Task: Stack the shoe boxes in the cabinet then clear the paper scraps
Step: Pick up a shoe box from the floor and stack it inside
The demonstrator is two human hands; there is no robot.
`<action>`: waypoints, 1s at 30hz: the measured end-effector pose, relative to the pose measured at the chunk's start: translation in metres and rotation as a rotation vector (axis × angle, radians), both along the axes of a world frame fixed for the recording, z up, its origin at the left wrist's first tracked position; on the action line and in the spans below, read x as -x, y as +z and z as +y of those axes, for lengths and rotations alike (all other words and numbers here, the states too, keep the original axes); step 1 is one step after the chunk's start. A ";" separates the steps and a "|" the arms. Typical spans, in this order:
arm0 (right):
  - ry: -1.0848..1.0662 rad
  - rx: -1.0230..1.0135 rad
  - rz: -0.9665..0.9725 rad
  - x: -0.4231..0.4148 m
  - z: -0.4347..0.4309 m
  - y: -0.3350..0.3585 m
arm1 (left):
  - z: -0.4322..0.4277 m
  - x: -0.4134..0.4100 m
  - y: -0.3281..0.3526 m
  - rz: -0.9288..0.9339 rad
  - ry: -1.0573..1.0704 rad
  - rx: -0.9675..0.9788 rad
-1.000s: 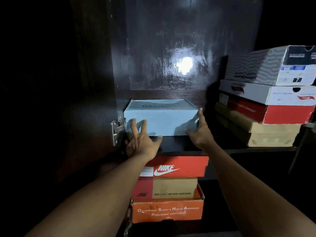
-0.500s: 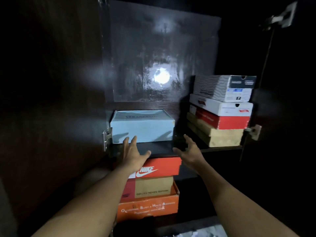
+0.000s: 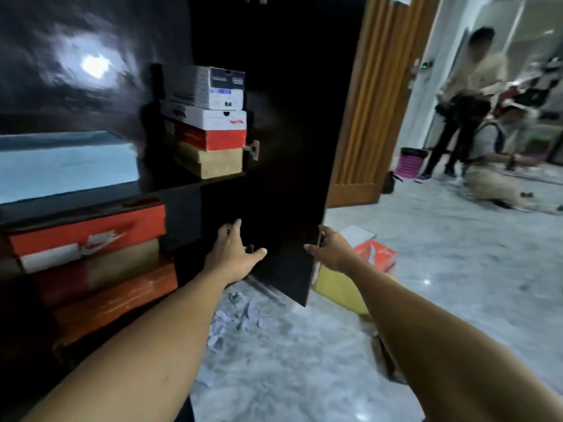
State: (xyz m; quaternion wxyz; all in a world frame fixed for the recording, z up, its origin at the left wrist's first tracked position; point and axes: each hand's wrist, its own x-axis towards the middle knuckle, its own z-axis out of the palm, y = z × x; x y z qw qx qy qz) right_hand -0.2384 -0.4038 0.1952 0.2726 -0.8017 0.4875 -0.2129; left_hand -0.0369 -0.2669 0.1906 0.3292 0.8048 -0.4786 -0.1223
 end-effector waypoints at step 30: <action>-0.709 -0.342 -0.038 0.398 -0.059 -0.270 | -0.217 0.331 -0.264 0.192 -0.636 -0.383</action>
